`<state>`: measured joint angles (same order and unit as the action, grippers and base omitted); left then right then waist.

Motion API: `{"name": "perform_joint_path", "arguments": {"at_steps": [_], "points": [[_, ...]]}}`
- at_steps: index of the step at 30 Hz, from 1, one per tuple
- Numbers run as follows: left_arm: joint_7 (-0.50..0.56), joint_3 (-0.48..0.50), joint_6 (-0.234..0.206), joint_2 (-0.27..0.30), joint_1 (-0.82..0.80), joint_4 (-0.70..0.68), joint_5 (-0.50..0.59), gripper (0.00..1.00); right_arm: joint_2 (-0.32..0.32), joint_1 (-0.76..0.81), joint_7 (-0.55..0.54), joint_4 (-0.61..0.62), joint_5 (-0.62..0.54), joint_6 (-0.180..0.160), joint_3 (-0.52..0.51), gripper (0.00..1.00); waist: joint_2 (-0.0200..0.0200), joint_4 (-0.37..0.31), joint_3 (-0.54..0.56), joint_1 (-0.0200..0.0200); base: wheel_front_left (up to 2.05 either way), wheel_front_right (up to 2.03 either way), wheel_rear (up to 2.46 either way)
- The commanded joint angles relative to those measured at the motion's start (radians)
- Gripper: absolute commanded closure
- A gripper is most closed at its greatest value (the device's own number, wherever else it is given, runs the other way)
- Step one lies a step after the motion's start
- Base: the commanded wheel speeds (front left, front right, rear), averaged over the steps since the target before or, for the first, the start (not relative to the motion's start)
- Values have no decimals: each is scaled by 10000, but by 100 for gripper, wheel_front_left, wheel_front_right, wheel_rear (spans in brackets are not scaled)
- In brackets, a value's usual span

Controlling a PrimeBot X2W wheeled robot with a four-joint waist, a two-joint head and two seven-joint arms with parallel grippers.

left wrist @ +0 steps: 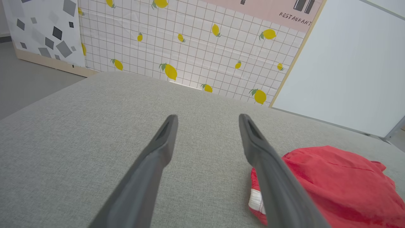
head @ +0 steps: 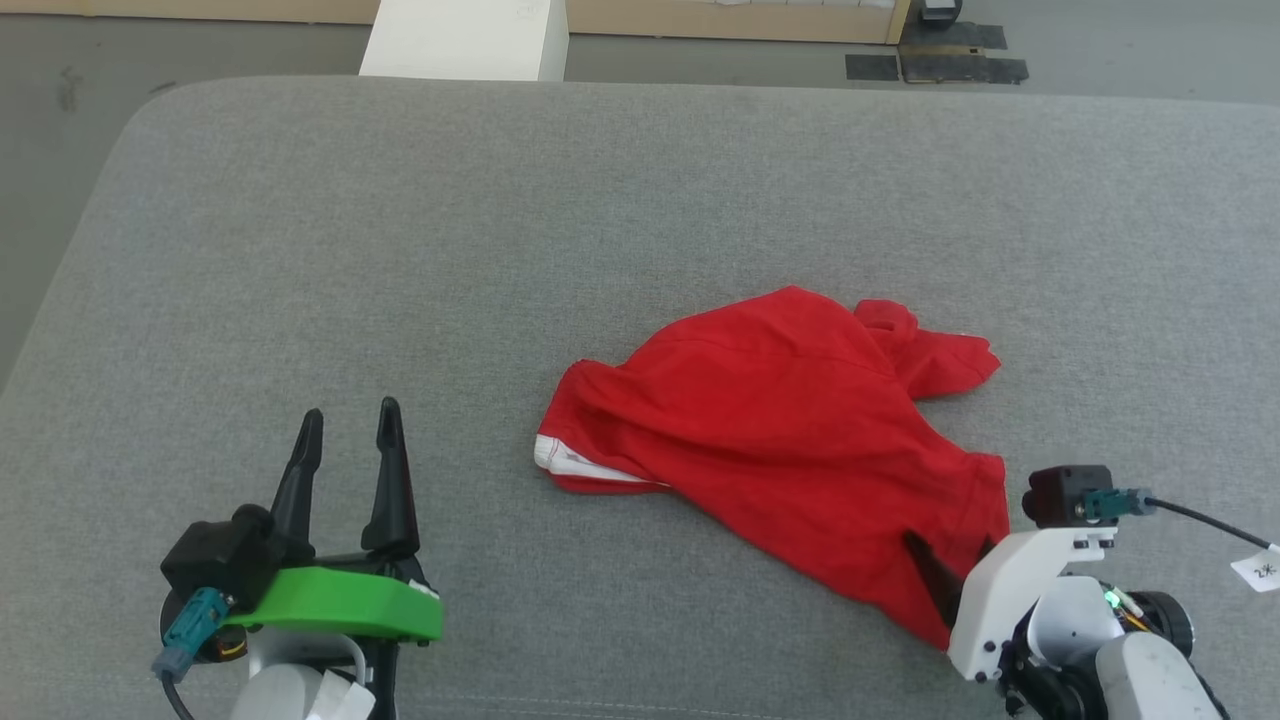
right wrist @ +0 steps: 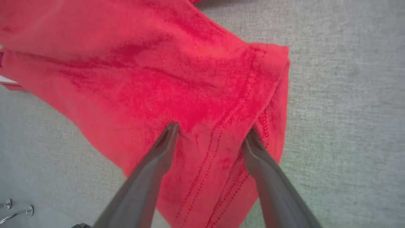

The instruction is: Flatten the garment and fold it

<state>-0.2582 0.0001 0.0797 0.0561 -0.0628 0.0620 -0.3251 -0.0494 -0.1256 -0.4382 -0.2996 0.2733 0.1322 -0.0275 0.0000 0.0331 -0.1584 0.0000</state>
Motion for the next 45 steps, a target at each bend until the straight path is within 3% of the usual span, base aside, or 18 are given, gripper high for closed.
{"name": "perform_joint_path", "arguments": {"at_steps": [1, 4, 5, 7, 8, 9, 15, 21, 32, 33, 34, 41, 45], "points": [[-35, 16, 77, -52, -82, 46, 126, 0, -8, -199, 85, -160, -60, -15, -72, 0, 0, 0, -6, 0, 0, 0, 0], [-35, -34, 63, -55, -94, 63, 40, 0, -8, -352, 163, -300, -122, -15, -9, 0, 0, 3, -8, 0, 0, 0, 0], [-35, -55, 53, -55, -94, 70, 19, 0, -8, -383, 190, -321, -103, -15, 74, 15, 0, 7, -6, 0, 0, 0, 0], [-35, -86, 32, -56, -101, 79, -10, 0, -8, -423, 364, -274, -87, -15, 203, 67, 0, 18, -7, 0, 0, 0, 0], [-35, -98, 22, -56, -108, 78, -23, 0, -8, -431, 477, -236, -55, -15, 220, 79, 0, 25, -7, 0, 0, 0, 0], [-35, -113, 11, -56, -112, 77, -40, 0, -8, -423, 560, -210, -33, -15, 246, 100, 0, 32, 0, 0, 0, 0, 0], [-35, -175, 7, -57, -88, 114, -112, 0, -8, -714, 918, 413, -342, -15, 113, 100, 0, 71, 68, 0, 0, 0, 0], [-35, -281, 32, -58, -236, 77, -108, 0, -8, -2209, 590, 392, -1216, -15, -329, 100, 0, 205, -116, 0, 0, 0, 0], [-36, -551, 16, -58, -754, 23, -255, 0, -54, -5108, 519, -2215, -2734, -15, -1104, 100, 0, 955, -871, 0, 0, 0, 0], [-36, -570, 7, -58, -781, 26, -275, 0, -55, -5207, 530, -2434, -2770, -15, -1167, 78, 0, 1001, -905, 0, 0, 0, 0], [-36, -589, -3, -58, -807, 32, -294, 0, -54, -5288, 567, -2670, -2811, -15, -1244, 0, 0, 1036, -921, 0, 0, 0, 0], [-36, -577, -70, -58, -742, 54, -263, 0, -37, -5020, 1591, -3013, -2588, -15, -1954, 0, 0, 910, -677, 0, 0, 0, 0], [-36, -744, 150, -58, -429, 257, 98, 0, -22, -3107, 4043, -1068, -1864, -15, -1209, 0, 0, 320, -35, 0, 0, 0, 0]]}}
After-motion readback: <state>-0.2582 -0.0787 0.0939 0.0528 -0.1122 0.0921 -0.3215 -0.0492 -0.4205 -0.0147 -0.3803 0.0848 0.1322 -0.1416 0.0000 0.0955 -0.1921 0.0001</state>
